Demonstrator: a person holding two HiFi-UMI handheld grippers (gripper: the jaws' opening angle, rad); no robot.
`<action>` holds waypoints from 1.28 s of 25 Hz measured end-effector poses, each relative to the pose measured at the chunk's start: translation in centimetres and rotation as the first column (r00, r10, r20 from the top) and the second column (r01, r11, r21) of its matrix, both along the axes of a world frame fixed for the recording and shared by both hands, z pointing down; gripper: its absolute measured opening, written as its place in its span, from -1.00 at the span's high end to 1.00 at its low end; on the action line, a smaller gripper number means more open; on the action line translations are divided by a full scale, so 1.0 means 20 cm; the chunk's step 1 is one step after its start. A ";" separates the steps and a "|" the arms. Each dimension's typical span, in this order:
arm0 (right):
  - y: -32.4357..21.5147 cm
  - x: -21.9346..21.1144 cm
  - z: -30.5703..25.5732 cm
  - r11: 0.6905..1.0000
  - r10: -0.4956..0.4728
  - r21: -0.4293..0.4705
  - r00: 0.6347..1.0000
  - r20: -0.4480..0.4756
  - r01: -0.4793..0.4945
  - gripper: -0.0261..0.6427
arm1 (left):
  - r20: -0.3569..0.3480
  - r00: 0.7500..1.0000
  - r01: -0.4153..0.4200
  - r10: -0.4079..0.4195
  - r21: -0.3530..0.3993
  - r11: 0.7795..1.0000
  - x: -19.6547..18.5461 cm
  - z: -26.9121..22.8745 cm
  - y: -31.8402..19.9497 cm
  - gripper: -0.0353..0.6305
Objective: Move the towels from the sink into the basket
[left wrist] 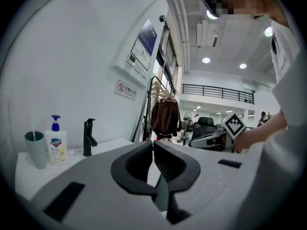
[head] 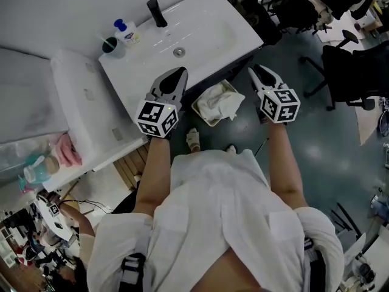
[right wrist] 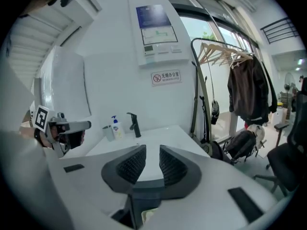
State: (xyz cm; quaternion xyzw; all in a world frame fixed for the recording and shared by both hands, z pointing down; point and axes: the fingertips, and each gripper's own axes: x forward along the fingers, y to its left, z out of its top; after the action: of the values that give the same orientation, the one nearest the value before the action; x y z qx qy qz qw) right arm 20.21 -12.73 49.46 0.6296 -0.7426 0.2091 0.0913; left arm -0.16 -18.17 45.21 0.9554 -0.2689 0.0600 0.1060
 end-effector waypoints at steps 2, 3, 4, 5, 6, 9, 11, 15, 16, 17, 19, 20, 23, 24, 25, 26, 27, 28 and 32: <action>0.00 0.01 -0.13 0.996 0.005 0.084 1.000 -0.017 -0.003 0.62 | -0.003 1.000 0.003 -0.002 0.016 1.000 -0.03 -0.04 -0.04 0.84; 0.00 0.01 -0.20 0.992 0.007 0.128 1.000 -0.028 -0.004 0.62 | -0.005 1.000 0.004 -0.004 0.025 1.000 -0.04 -0.06 -0.06 0.84; 0.01 0.01 -0.27 0.985 0.011 0.172 0.999 -0.041 -0.004 0.63 | -0.008 1.000 0.005 -0.004 0.035 0.999 -0.05 -0.09 -0.07 0.84; 0.01 0.02 -0.34 0.977 0.016 0.213 0.998 -0.057 -0.003 0.64 | -0.011 1.000 0.006 -0.005 0.047 0.999 -0.07 -0.13 -0.09 0.84; 0.02 0.02 -0.41 0.968 0.022 0.251 0.997 -0.073 -0.003 0.65 | -0.015 1.000 0.007 -0.006 0.061 0.998 -0.08 -0.16 -0.10 0.84; 0.06 0.03 -0.58 0.939 0.046 0.343 0.993 -0.108 -0.006 0.67 | -0.027 1.000 0.008 -0.005 0.107 0.994 -0.12 -0.28 -0.14 0.84; 0.09 0.04 -0.67 0.921 0.068 0.390 0.990 -0.123 -0.015 0.70 | -0.037 0.999 0.007 -0.002 0.138 0.990 -0.14 -0.36 -0.17 0.84; 0.15 0.04 -0.79 0.891 0.115 0.453 0.980 -0.160 -0.031 0.76 | -0.053 0.999 0.003 0.007 0.187 0.982 -0.18 -0.48 -0.20 0.84; 0.16 0.05 -0.81 0.885 0.125 0.463 0.979 -0.163 -0.036 0.77 | -0.056 0.998 0.000 0.011 0.195 0.981 -0.19 -0.50 -0.21 0.84; 0.18 0.05 -0.83 0.880 0.134 0.473 0.977 -0.165 -0.041 0.77 | -0.058 0.998 -0.002 0.014 0.202 0.979 -0.20 -0.52 -0.21 0.84; 0.20 0.05 -0.87 0.870 0.151 0.490 0.974 -0.168 -0.051 0.78 | -0.063 0.998 -0.006 0.020 0.214 0.977 -0.22 -0.56 -0.22 0.84; 0.21 0.04 -0.88 0.866 0.160 0.497 0.972 -0.172 -0.055 0.79 | -0.065 0.998 -0.007 0.022 0.218 0.976 -0.23 -0.57 -0.22 0.84; 0.23 0.02 -0.90 0.862 0.181 0.504 0.964 -0.193 -0.061 0.84 | -0.068 0.997 -0.007 0.022 0.225 0.974 -0.26 -0.58 -0.24 0.84; 0.23 0.01 -0.91 0.861 0.184 0.505 0.963 -0.198 -0.061 0.84 | -0.070 0.997 -0.005 0.021 0.225 0.974 -0.28 -0.58 -0.25 0.84; 0.23 0.00 -0.92 0.859 0.186 0.508 0.962 -0.200 -0.061 0.84 | -0.072 0.997 -0.002 0.019 0.226 0.974 -0.29 -0.58 -0.25 0.84; 0.24 -0.01 -0.93 0.857 0.188 0.512 0.962 -0.200 -0.061 0.84 | -0.075 0.997 0.001 0.017 0.226 0.974 -0.31 -0.58 -0.26 0.84; 0.24 -0.02 -0.94 0.854 0.190 0.517 0.961 -0.199 -0.062 0.84 | -0.078 0.997 0.003 0.015 0.226 0.974 -0.32 -0.58 -0.26 0.84; 0.23 -0.02 -0.95 0.852 0.192 0.520 0.961 -0.200 -0.062 0.84 | -0.079 0.997 0.004 0.014 0.225 0.974 -0.33 -0.58 -0.27 0.84; 0.22 -0.04 -0.96 0.847 0.200 0.528 0.958 -0.205 -0.064 0.84 | -0.081 0.997 0.008 0.011 0.223 0.975 -0.36 -0.58 -0.29 0.84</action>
State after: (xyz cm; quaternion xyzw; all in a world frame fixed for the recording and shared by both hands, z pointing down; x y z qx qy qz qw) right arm 19.51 -8.32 30.28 0.7024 -0.7080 -0.0733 -0.0018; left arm -7.28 -23.95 33.66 0.9632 -0.2686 -0.0097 0.0089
